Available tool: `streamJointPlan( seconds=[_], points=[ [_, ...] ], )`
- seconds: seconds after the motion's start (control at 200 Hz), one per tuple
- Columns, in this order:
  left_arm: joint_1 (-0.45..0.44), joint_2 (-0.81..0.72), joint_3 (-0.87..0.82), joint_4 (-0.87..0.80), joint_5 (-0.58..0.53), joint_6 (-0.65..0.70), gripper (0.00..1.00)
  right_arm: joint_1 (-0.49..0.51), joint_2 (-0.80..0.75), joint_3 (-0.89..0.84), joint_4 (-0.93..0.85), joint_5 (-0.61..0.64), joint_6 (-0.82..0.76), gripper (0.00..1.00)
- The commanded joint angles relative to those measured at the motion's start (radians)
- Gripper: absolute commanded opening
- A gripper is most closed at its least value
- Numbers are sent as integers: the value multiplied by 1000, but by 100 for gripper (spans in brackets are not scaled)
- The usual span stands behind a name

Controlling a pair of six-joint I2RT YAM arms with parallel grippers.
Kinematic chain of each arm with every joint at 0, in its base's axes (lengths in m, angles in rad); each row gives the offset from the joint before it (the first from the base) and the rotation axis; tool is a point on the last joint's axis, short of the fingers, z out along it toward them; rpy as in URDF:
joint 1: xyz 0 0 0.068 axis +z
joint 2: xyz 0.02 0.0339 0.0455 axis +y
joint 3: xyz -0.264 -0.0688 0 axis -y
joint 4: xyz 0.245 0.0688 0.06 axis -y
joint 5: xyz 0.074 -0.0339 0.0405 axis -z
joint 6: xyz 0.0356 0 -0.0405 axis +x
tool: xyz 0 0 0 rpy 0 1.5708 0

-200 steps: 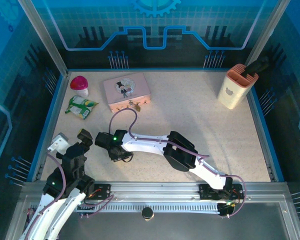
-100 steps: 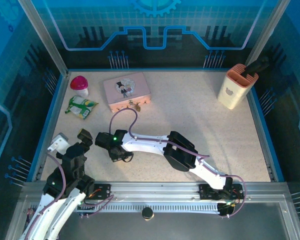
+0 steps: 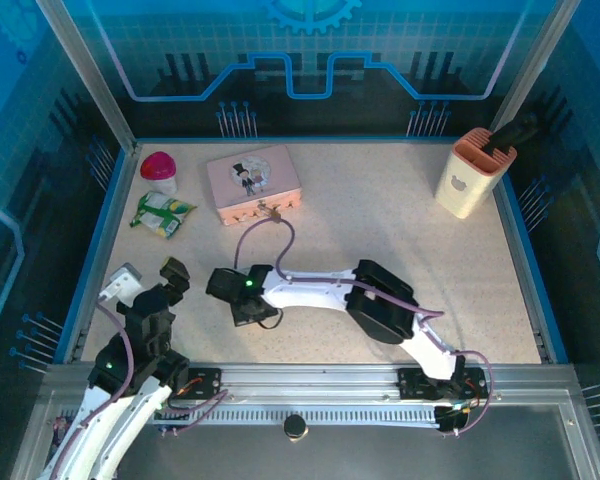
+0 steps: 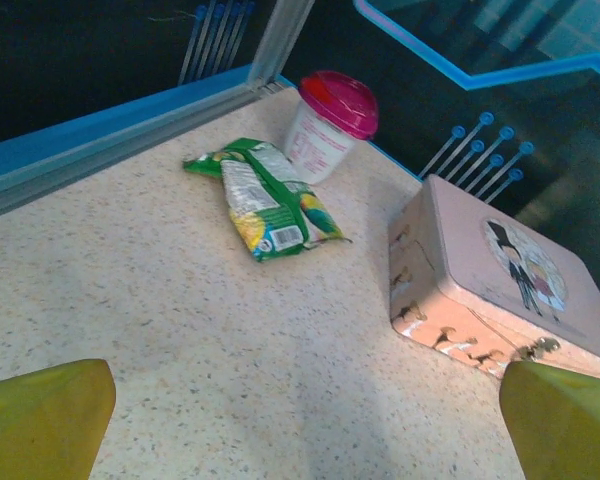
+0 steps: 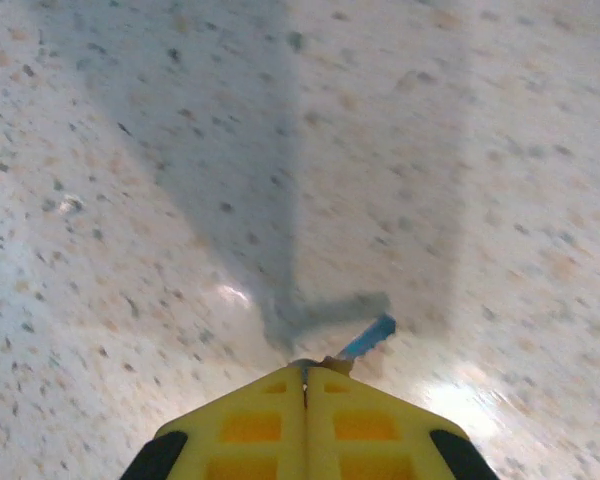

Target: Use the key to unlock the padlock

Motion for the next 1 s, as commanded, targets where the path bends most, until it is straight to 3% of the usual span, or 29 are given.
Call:
streamJointPlan(
  seconds=[0.0,0.16,0.35,0.47,0.63,0.775,0.996],
  points=[
    [4,12,-27,122,117,99,99,-20,-151,-117,190,19,51,0],
    [4,135,-52,306,344,177,99,-52,-328,-306,399,-14,-4,0],
    [5,454,73,367,616,144,99,-123,-508,-502,537,-46,-79,0],
    [3,571,111,448,860,155,99,-182,-624,-609,601,-95,-108,0],
    [-30,574,-1,710,1002,157,97,-273,-785,-710,631,-150,-115,0],
    [-104,584,-136,1045,1045,227,91,-338,-922,-747,589,-175,-130,0],
    [-162,791,-198,1458,1182,319,77,-394,-1067,-779,575,-226,-138,0]
  ],
)
